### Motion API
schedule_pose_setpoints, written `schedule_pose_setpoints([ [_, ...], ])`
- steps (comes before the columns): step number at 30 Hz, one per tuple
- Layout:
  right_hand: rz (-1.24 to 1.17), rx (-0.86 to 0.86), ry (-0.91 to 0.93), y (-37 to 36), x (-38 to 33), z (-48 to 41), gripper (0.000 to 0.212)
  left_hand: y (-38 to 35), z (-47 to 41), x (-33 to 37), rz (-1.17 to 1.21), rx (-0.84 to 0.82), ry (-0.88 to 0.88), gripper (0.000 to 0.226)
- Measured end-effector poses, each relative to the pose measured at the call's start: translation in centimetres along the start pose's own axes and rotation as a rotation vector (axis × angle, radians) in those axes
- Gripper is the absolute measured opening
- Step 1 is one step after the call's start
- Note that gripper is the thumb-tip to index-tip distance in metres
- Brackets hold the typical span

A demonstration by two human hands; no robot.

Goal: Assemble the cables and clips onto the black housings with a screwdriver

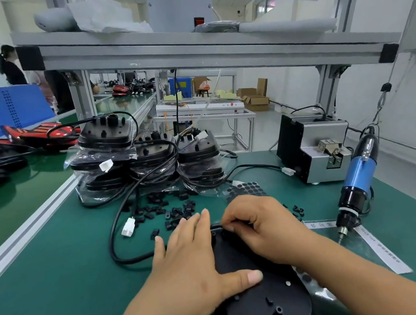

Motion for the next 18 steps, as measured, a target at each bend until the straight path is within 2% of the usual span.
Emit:
schedule_pose_setpoints([
  [11,0.146,0.014,0.080,0.3,-1.1,0.4,0.008,-0.5,0.3,-0.2,0.046,-0.042,0.013,0.123],
  [18,0.248,-0.048,0.195,0.4,-1.4,0.4,0.011,-0.5,0.7,-0.2,0.020,-0.006,0.020,0.115],
])
Point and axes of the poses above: each hand's wrist, its own z-axis away from the middle knuckle, its own y-axis out of the back of the hand, x = y × z, the point moved 7 cm from there along -z, towards the middle knuckle, and after that the axes turned 15 degrees about z, right-handed, at the moved point
